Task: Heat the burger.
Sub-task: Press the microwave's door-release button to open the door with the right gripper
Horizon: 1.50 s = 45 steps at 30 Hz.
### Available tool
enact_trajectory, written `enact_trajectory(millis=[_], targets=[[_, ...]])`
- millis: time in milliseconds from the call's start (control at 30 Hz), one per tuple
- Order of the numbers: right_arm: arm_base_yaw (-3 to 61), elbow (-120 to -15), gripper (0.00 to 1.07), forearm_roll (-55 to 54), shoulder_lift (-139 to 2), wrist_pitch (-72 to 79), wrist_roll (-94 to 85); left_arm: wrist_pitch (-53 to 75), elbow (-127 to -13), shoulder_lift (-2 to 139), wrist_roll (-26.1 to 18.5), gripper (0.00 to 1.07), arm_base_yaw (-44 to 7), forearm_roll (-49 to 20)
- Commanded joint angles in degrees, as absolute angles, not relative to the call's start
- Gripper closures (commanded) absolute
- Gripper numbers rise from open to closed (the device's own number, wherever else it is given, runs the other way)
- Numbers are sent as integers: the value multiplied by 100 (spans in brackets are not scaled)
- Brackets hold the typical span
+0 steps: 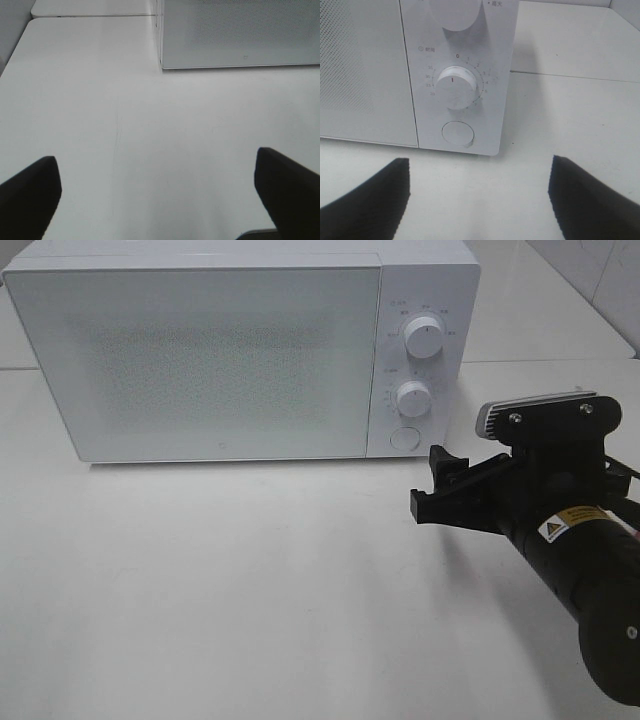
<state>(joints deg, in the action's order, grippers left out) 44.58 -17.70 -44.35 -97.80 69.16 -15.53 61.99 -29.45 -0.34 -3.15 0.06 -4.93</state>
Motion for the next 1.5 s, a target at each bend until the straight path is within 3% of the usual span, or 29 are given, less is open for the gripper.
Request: enact_trajectory(millis=[33, 300, 633, 833, 933, 1000, 1067, 1100, 1200, 1333, 1500], targets=[[4486, -1765, 32, -4429, -9780, 7500, -1341, 6119, -2956, -172, -309, 9, 0, -481], [4486, -1765, 32, -4418, -9780, 7511, -355, 6119, -2956, -172, -309, 9, 0, -481], [4486, -1765, 32, -4418, -9780, 7437, 2212, 6119, -2956, -172, -309, 9, 0, -481], [4486, -1765, 39, -4423, -9780, 7334, 3925, 6119, -2956, -172, -309, 9, 0, -481], [4486, -1765, 46, -4423, -9780, 7248, 4756, 6119, -2956, -172, -309, 9, 0, -481], [4486, -1765, 61, -4423, -9780, 7202, 5913, 6119, -2956, -172, -309, 9, 0, -481], [4486, -1765, 65, -4423, -9780, 7202, 6148, 6119, -2956, -172, -309, 9, 0, -481], [4486, -1765, 72, -4423, -9780, 7185, 6669, 6119, -2956, -172, -309, 9, 0, -481], [4486, -1765, 76, -4423, -9780, 7179, 6939, 6119, -2956, -172, -309, 9, 0, -481], [4486, -1765, 94, -4446, -9780, 6961, 7815, 6119, -2956, -172, -309, 9, 0, -481], [4463, -1765, 106, -4452, -9780, 6767, 8422, 6119, -2956, -172, -309, 9, 0, -481]])
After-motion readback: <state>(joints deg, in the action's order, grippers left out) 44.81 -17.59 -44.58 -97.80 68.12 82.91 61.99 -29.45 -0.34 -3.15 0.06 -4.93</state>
